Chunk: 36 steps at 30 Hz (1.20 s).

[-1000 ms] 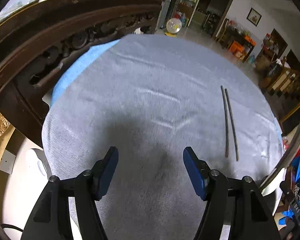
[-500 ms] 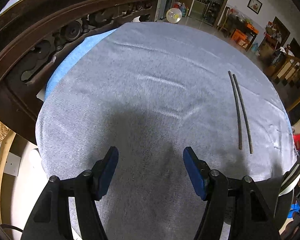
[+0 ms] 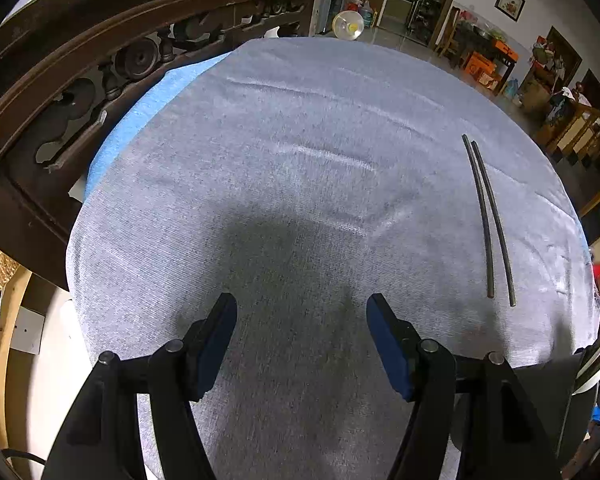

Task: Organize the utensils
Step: 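Move both open tools back over the last two chopsticks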

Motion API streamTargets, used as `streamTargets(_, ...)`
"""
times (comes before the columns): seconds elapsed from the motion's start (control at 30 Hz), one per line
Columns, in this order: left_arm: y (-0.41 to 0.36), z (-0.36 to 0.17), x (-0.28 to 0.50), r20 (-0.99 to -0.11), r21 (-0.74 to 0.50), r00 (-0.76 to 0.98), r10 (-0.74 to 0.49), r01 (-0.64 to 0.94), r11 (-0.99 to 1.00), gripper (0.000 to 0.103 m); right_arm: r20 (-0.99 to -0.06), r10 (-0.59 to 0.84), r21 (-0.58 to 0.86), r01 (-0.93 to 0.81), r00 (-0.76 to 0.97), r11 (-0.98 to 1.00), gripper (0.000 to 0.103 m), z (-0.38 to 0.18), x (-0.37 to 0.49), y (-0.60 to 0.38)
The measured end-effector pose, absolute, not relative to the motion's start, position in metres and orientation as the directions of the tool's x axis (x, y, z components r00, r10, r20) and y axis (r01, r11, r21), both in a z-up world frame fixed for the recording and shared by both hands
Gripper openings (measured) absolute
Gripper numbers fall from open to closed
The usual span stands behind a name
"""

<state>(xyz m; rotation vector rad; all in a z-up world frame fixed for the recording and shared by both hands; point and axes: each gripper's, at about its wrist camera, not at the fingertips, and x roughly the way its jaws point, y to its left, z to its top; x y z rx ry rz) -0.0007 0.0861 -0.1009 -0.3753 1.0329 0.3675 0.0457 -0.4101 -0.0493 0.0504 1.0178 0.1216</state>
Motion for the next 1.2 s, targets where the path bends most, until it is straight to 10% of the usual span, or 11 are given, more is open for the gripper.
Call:
streamTargets(0.87, 0.085, -0.115, 0.016, -0.889, -0.100, 0.440, 0.126, -0.455, 0.885, 0.068, -0.872, 0.124, 0.079, -0.113, 0.474, 0.990, 0.076, -0.060, 0.063, -0.400)
streamTargets(1.2, 0.086, -0.121, 0.032, -0.887, -0.085, 0.443, 0.133, -0.440, 0.894, 0.068, -0.878, 0.342, 0.267, -0.250, 0.336, 0.931, 0.076, -0.045, 0.135, -0.378)
